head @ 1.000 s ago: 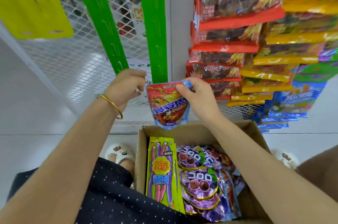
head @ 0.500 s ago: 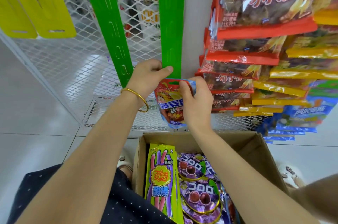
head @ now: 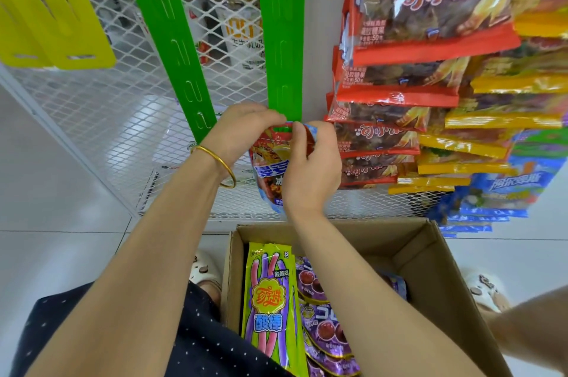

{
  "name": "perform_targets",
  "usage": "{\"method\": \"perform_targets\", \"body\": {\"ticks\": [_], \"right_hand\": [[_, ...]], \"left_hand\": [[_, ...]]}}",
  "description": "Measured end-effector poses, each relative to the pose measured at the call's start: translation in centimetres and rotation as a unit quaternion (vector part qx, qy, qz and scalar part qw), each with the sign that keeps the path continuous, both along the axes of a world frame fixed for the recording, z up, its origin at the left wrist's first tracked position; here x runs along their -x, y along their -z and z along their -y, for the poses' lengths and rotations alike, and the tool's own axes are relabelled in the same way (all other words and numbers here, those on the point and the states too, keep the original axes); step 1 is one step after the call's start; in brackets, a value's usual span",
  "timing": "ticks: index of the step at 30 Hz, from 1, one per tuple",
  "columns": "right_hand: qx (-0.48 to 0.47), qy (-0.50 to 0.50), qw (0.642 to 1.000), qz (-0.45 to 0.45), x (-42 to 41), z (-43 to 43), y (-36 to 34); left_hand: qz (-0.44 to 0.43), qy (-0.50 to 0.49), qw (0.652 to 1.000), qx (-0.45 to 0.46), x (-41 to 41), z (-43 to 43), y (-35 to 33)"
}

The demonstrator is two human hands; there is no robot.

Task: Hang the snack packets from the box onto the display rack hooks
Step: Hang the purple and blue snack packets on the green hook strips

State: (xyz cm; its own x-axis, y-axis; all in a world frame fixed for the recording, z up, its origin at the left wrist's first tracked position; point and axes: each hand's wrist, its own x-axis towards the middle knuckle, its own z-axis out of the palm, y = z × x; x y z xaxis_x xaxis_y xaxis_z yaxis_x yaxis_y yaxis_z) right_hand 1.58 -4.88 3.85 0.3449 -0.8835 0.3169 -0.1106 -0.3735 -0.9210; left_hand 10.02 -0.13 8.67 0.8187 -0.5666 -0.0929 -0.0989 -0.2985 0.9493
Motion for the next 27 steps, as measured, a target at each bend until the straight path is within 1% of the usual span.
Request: {"method": "perform_targets", "body": {"ticks": [3, 7, 10, 13, 18, 23, 27], "right_hand": [[0.019, 0.003, 1.0, -0.016, -0.1, -0.1, 0.0], [0.024, -0.019, 0.999, -0.039, 0.0, 0.3, 0.8], [0.018, -0.032, 0.998, -0.054, 0.0, 0.8, 1.6], [0.026, -0.041, 0.995, -0.081, 0.2, 1.0, 2.4], [0.049, -0.062, 0.995, -0.063, 0.0, 1.5, 3.7], [0.055, -0.123, 0.989, -0.057, 1.5, 1.8, 6.3], [0.023, -0.158, 0.984, -0.081, 4.0, 2.1, 8.2]], "left_hand": [[0.004, 0.005, 1.0, -0.01, -0.1, -0.1, 0.0], [0.0, 0.014, 1.0, -0.013, 0.1, -0.2, 0.2], [0.018, 0.03, 0.999, -0.011, 0.2, -0.3, 0.7], [0.056, 0.029, 0.998, -0.006, 0.2, -0.4, 1.4], [0.114, 0.022, 0.993, -0.009, 0.3, -0.2, 2.1], [0.122, 0.013, 0.992, 0.008, 0.4, -0.1, 2.5], [0.118, -0.003, 0.993, 0.014, 1.2, -0.2, 2.6]]}}
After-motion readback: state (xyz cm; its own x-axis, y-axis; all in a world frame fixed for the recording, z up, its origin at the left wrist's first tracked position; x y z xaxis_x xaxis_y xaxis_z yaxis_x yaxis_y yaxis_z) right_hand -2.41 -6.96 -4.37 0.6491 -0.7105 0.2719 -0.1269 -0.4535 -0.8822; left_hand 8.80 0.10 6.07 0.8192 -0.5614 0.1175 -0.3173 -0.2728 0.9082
